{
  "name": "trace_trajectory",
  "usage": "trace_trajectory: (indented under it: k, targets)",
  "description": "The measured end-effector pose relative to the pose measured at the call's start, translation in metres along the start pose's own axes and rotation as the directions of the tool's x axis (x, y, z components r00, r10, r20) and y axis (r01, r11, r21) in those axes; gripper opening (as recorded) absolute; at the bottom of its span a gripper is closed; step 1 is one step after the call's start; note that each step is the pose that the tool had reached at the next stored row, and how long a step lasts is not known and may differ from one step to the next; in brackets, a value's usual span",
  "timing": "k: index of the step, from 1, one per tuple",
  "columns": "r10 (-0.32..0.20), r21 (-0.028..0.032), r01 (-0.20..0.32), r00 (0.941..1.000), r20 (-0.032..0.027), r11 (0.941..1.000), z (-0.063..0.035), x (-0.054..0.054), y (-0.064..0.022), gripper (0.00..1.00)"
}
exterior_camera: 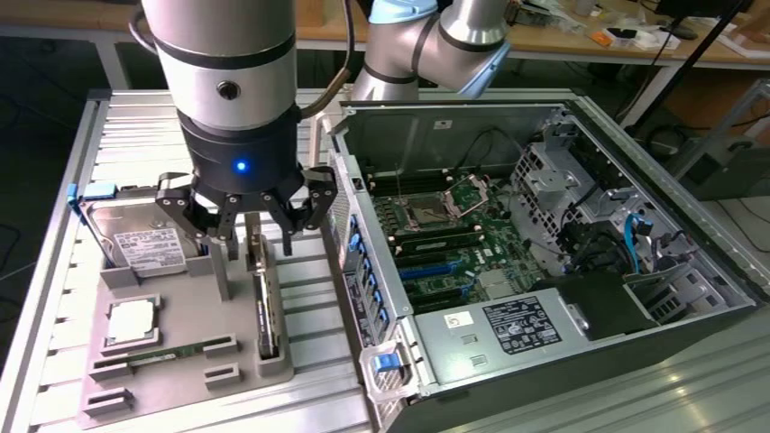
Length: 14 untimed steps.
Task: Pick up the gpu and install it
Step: 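Pick up the gpu and move the gpu toward the slot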
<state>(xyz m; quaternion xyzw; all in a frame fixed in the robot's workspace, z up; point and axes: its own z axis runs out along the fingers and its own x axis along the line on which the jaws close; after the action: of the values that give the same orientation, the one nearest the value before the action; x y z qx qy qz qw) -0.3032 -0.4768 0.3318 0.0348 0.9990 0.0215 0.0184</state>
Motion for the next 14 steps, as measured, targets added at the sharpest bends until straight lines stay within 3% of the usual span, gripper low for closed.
trace_trajectory:
  k: [8, 10, 14]
  targets:
    - [0.0, 0.0, 0.0, 1.0, 0.0, 1.0, 0.0131, 0.005, -0.0057, 0.56]
    - [0.0, 0.0, 0.0, 1.0, -0.0001, 1.0, 0.0284, 0.006, -0.0107, 0.56]
    - [-0.013, 0.0022, 0.013, 0.9999, -0.0006, 0.9999, 0.048, 0.004, -0.0135, 0.56]
